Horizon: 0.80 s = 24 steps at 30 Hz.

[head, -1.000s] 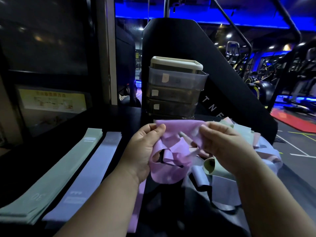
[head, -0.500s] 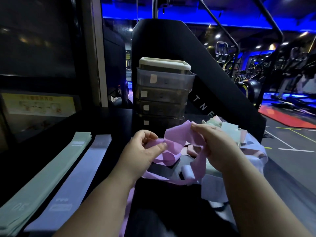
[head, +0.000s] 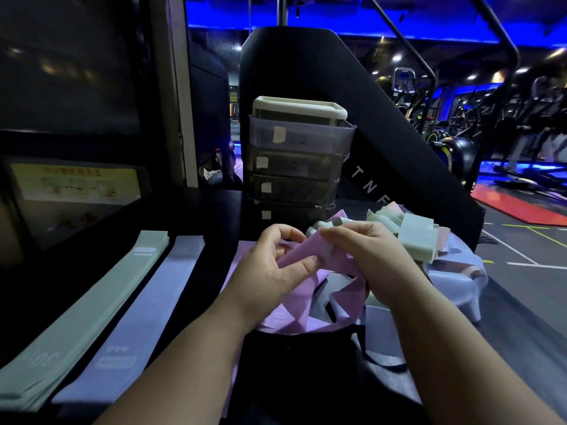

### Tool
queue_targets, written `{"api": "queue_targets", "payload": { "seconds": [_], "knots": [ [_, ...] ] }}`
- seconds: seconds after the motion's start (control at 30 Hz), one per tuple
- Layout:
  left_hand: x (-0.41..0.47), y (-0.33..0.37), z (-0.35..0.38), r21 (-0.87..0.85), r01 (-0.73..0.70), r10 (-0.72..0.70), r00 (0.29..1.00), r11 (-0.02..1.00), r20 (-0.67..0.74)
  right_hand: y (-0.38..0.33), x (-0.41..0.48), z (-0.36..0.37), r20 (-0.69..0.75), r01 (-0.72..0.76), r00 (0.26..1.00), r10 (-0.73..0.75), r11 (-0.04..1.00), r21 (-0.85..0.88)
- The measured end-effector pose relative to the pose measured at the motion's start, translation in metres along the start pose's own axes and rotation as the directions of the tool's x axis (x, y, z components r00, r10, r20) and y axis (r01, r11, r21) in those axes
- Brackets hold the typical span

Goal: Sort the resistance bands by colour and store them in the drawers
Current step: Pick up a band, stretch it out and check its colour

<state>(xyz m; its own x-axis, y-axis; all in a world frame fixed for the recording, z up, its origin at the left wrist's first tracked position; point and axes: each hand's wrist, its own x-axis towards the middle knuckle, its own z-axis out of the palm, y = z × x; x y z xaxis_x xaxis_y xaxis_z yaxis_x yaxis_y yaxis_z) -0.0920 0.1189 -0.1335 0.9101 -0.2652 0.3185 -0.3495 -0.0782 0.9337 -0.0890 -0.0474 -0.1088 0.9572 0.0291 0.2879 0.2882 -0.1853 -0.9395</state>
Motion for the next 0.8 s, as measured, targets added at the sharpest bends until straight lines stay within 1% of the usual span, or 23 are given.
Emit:
{"api": "queue_targets", "payload": {
  "seconds": [0.07,0.13,0.2,0.33,0.4,0.47,0.57,0.6,0.67,0.7,0.73,0.8],
  "knots": [
    [-0.001,0.0,-0.002,-0.042,0.021,-0.021,1.0,0.999,0.009,0.0,0.0,-0.002,0.035,-0.012,0.999,0.011,1.0,0.024],
    [-0.002,0.001,-0.003,-0.027,0.033,-0.032,0.999,0.999,0.023,0.001,0.0,-0.002,0.033,-0.008,0.999,0.007,0.999,0.031],
    [-0.003,0.002,0.0,0.025,0.031,-0.032,0.999,0.999,0.015,0.003,0.0,-0.003,0.037,-0.019,0.999,0.017,0.999,0.046],
    [0.0,-0.001,0.0,0.206,-0.001,0.02,0.996,0.979,-0.087,0.001,-0.001,-0.004,0.055,-0.04,0.998,0.035,0.995,0.091],
    [0.0,-0.002,-0.002,0.198,-0.015,0.036,0.994,0.98,-0.103,0.003,-0.001,-0.006,0.082,-0.057,0.996,0.046,0.99,0.13],
    [0.001,-0.003,-0.003,0.109,-0.014,0.027,0.992,0.994,-0.124,0.003,-0.001,-0.008,0.086,-0.052,0.995,0.041,0.989,0.136],
    [0.001,0.0,-0.006,-0.153,0.025,-0.039,0.995,0.988,-0.094,0.0,-0.002,-0.013,0.067,-0.052,0.997,0.042,0.987,0.154],
    [0.001,0.002,-0.006,-0.258,0.052,-0.069,0.996,0.965,-0.059,0.0,-0.001,-0.015,0.068,-0.063,0.996,0.052,0.983,0.174],
    [0.001,0.005,-0.008,-0.458,0.119,-0.126,0.992,0.881,0.016,0.0,0.0,-0.019,0.059,-0.09,0.995,0.079,0.972,0.216],
    [0.001,0.007,-0.008,-0.513,0.14,-0.141,0.989,0.847,0.038,0.0,0.001,-0.02,0.046,-0.087,0.996,0.079,0.97,0.227],
    [0.002,0.008,-0.009,-0.531,0.151,-0.152,0.988,0.834,0.042,0.0,0.001,-0.021,0.031,-0.075,0.997,0.07,0.97,0.231],
    [0.003,0.006,-0.009,-0.464,0.147,-0.16,0.987,0.874,0.012,-0.001,0.001,-0.022,0.007,-0.059,0.998,0.059,0.969,0.24]
  ]
}}
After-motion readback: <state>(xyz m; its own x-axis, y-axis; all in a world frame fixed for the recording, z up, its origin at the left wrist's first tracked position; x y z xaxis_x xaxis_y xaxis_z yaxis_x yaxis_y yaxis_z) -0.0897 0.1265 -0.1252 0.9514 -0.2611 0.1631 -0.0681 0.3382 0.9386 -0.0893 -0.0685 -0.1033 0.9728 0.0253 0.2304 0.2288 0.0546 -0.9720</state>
